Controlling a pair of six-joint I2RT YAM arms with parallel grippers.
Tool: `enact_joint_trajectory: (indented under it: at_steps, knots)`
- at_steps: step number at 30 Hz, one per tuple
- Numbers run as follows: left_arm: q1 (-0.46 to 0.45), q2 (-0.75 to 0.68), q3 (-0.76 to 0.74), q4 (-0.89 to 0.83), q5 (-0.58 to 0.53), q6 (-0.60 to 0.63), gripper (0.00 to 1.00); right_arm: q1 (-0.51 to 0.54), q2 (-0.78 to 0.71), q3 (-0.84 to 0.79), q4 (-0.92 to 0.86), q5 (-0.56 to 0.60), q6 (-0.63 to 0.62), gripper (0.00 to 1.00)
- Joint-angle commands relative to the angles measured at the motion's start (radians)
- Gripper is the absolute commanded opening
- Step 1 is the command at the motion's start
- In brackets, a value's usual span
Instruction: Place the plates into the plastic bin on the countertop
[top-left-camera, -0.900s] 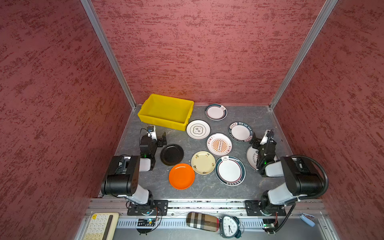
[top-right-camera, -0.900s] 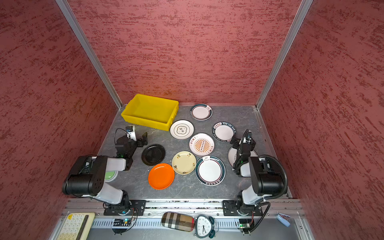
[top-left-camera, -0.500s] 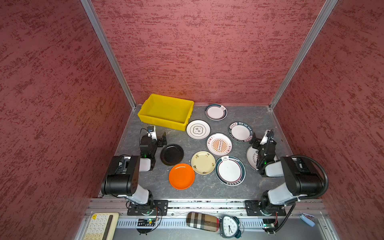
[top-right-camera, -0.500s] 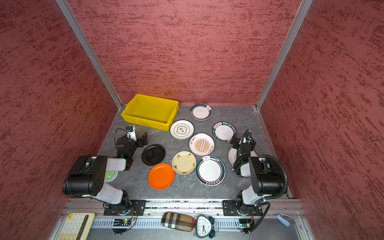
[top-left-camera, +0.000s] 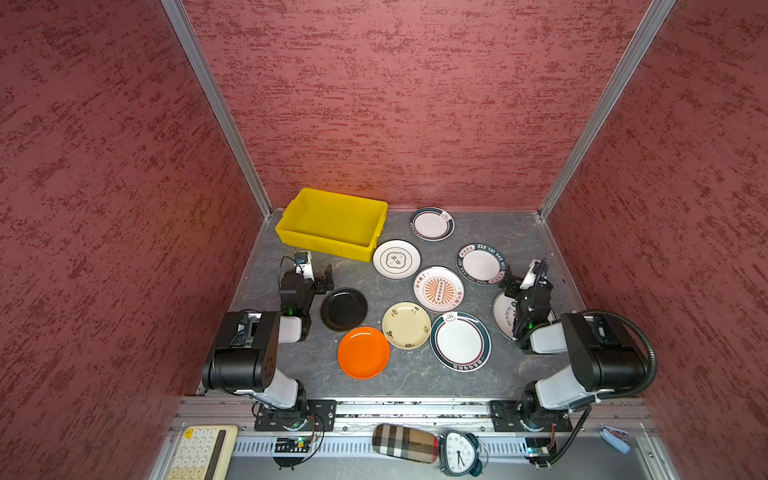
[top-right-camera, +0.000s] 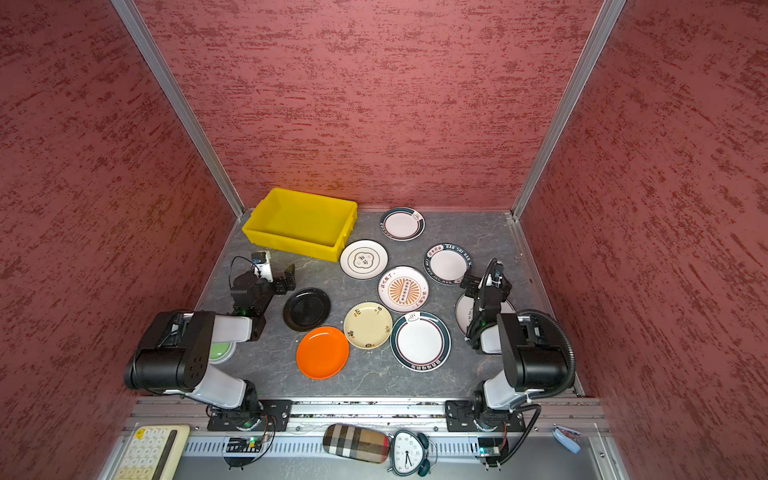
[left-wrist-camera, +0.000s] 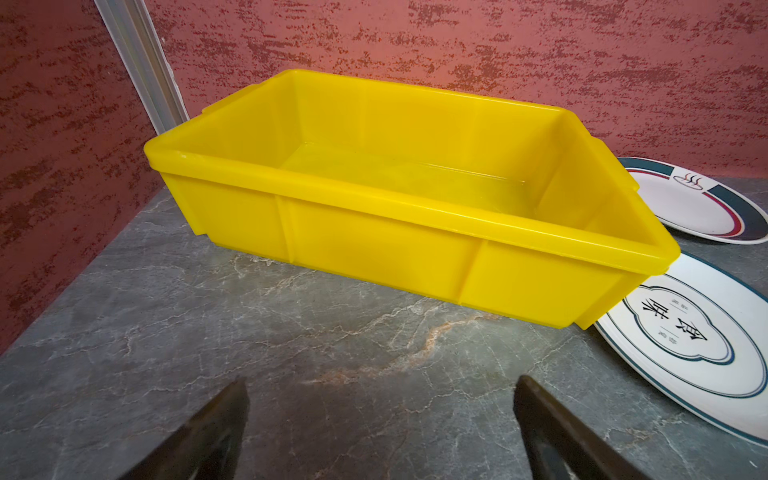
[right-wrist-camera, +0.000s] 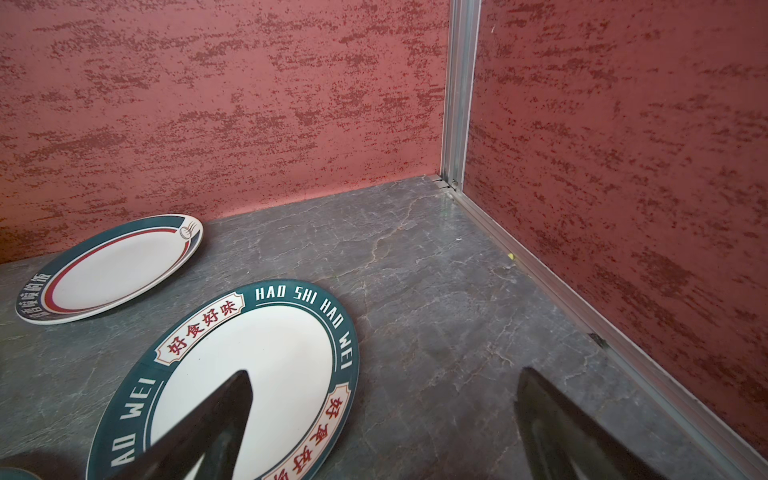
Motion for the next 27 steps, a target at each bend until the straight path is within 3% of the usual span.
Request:
enact_joint_trajectory:
  at_steps: [1,21,27]
  knots:
    - [0.002,-0.002,0.008,0.0,0.006,0.001,0.99,0.001,-0.002,0.016,0.016,-0.012,-0.02,0.99]
    - [0.021,-0.004,0.014,-0.011,0.038,-0.017,0.99,0.01,-0.049,0.043,-0.07,-0.011,-0.027,0.99]
    - [-0.019,-0.157,0.111,-0.328,-0.112,-0.037,0.99,0.025,-0.186,0.117,-0.291,0.053,-0.029,0.99]
